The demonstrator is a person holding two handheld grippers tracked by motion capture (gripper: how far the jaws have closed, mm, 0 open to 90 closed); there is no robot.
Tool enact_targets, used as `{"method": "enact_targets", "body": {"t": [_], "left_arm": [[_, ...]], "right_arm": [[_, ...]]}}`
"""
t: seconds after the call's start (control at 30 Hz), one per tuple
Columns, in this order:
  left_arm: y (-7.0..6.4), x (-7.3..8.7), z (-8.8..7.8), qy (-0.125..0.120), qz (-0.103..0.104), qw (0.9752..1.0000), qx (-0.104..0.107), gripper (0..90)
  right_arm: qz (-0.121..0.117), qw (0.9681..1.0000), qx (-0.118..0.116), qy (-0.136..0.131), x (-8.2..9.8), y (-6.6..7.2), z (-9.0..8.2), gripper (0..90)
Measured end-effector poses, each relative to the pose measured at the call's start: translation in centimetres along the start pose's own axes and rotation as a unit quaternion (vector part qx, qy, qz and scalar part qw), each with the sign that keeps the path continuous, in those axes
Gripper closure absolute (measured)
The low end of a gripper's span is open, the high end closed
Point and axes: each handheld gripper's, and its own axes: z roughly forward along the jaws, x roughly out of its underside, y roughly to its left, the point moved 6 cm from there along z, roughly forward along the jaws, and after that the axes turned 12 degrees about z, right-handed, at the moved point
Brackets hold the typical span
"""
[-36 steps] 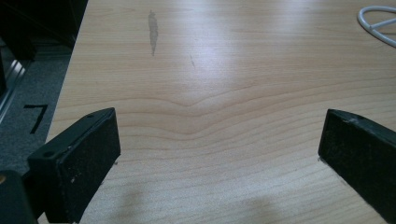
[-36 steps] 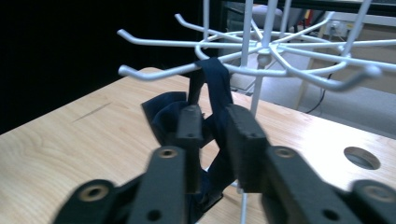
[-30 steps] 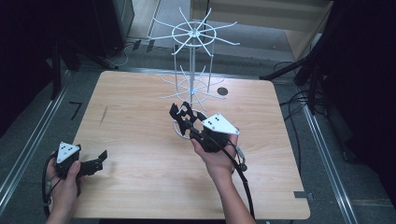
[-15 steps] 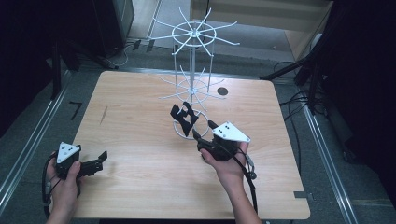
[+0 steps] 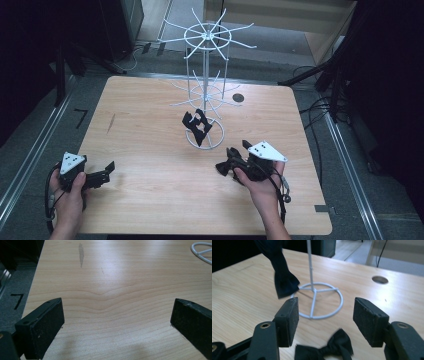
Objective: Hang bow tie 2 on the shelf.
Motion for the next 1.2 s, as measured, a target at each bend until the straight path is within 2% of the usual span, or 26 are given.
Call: {"method": "enact_targets", "body": {"t": [0.3, 0.6, 0.63, 0.7, 0.8, 0.97, 1.0, 1.2], "left_arm": [[0.0, 0.0, 0.0, 0.001, -0.003, 1.0, 0.001, 0.0], [0.0, 0.0, 0.1, 0.002, -0.003, 1.0, 0.003, 0.0], [0.0, 0.0, 0.1, 0.002, -0.003, 1.0, 0.003, 0.0], [0.1, 0.0, 0.1, 0.002, -0.005, 1.0, 0.004, 0.0], [0.1, 0.0, 0.1, 0.004, -0.006, 1.0, 0.005, 0.0], [0.1, 0.0, 0.1, 0.004, -0.006, 1.0, 0.005, 0.0], [0.1, 0.0, 0.1, 0.005, -0.007, 0.9999, 0.005, 0.0], [0.1, 0.0, 0.1, 0.004, -0.007, 0.9999, 0.006, 0.0]], "right_arm": [[0.047, 0.9985, 0.025, 0.014, 2.5, -3.3, -0.8, 41.0], [0.072, 0.9952, 0.04, 0.053, 5.0, -5.0, -1.0, 44.5], [0.072, 0.9952, 0.04, 0.053, 5.0, -5.0, -1.0, 44.5], [0.084, 0.993, 0.045, 0.07, 5.6, -5.5, -0.8, 47.4], [0.083, 0.9916, 0.052, 0.083, 6.1, -5.8, -0.6, 51.9], [0.089, 0.9896, 0.047, 0.103, 6.8, -5.9, -0.2, 59.1], [0.09, 0.9883, 0.052, 0.112, 7.1, -6.0, -0.1, 62.7], [0.096, 0.9852, 0.064, 0.126, 7.7, -6.5, 0.2, 71.4]]}}
